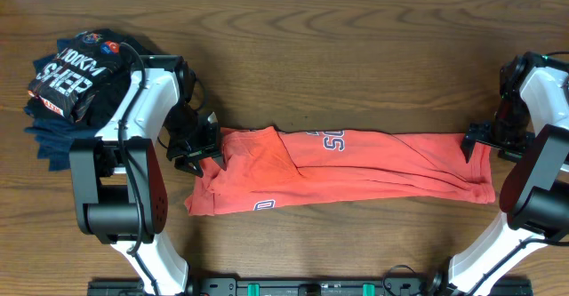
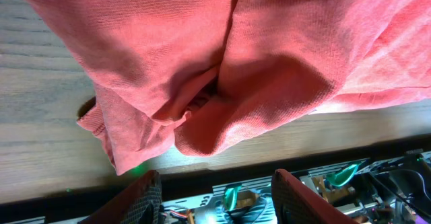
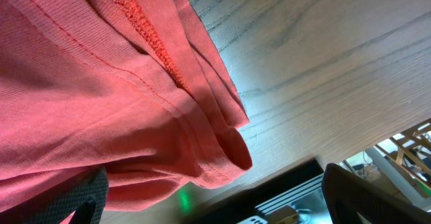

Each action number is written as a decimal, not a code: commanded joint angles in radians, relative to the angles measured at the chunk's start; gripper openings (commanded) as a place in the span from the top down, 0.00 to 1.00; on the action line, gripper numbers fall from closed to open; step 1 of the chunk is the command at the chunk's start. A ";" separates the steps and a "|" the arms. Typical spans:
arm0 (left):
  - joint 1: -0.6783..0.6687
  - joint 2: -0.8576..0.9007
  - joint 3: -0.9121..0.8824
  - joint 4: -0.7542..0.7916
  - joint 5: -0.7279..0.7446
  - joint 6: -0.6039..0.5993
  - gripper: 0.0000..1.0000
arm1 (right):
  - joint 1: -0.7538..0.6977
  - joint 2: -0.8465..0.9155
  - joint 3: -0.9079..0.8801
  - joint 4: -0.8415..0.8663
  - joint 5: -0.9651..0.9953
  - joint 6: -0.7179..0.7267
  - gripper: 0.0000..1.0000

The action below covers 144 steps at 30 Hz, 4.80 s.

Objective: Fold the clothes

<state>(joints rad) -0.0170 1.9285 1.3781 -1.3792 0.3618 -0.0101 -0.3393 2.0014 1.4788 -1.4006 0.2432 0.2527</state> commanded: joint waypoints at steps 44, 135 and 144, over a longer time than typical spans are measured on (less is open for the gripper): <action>-0.342 0.025 -0.051 0.666 -0.134 -0.310 0.46 | -0.177 -0.029 -0.082 0.134 -0.256 -0.097 0.01; -0.064 -0.357 -0.049 0.389 -0.240 -0.299 0.43 | -0.133 -0.029 0.106 0.137 -0.170 -0.306 0.99; -0.057 -0.357 -0.049 0.380 -0.240 -0.299 0.43 | 0.075 -0.035 0.169 0.046 -0.188 -0.303 0.99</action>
<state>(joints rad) -0.0784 1.5841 1.3315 -0.9905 0.1272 -0.2966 -0.3569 1.9717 1.6321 -1.3445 0.0456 -0.0574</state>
